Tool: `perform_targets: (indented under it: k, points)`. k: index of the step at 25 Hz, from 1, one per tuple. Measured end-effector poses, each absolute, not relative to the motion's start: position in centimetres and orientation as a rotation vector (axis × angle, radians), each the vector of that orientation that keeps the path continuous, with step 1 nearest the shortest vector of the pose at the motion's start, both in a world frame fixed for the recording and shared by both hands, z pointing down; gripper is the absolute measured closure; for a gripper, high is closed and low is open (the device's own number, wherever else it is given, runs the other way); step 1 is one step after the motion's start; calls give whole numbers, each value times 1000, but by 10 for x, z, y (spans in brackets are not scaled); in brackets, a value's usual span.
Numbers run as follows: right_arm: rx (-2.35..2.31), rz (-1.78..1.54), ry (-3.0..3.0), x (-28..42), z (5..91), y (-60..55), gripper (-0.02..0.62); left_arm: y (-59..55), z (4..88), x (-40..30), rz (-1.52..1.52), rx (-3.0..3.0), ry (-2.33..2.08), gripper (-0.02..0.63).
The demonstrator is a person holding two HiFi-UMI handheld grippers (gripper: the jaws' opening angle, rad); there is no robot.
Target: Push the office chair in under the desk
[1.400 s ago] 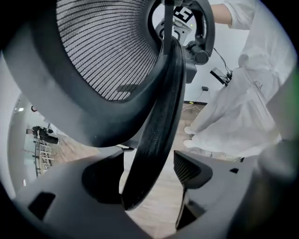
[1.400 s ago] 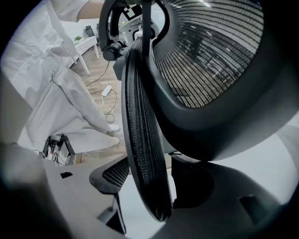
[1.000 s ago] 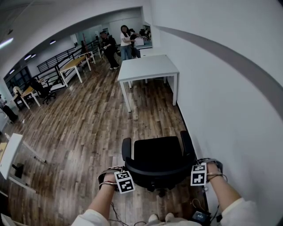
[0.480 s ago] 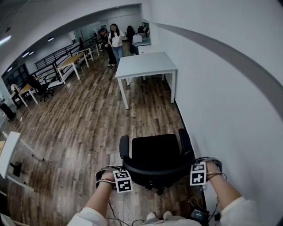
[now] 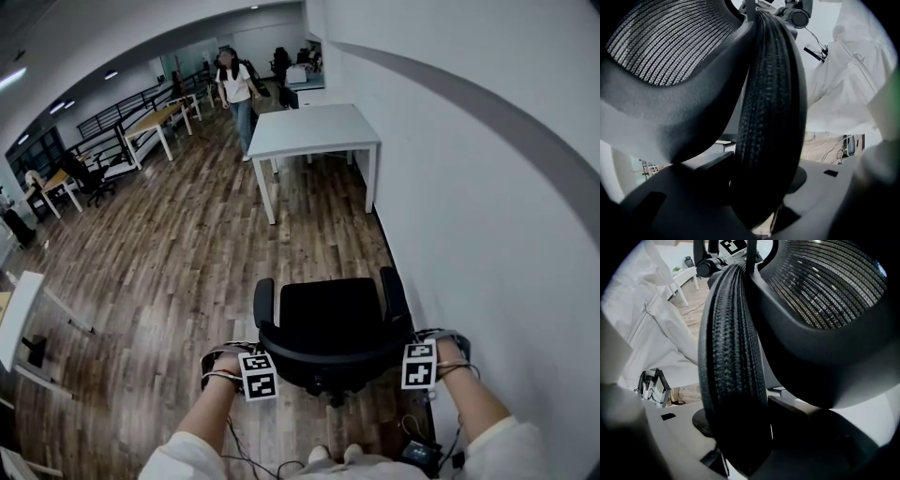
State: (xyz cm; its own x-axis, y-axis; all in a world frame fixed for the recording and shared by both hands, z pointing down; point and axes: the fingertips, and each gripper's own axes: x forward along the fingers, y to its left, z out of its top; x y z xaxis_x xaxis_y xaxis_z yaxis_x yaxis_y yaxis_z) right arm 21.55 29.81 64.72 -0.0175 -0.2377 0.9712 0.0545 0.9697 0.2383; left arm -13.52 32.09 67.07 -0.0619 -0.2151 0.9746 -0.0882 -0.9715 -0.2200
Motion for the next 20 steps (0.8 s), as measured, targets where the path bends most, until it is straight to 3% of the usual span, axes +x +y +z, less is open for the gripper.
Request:
perform_targets:
  k: [20]
  points:
    - [129,-255,-1574,205,646,254,357,281,671,-145,-2204,-2080,365,405]
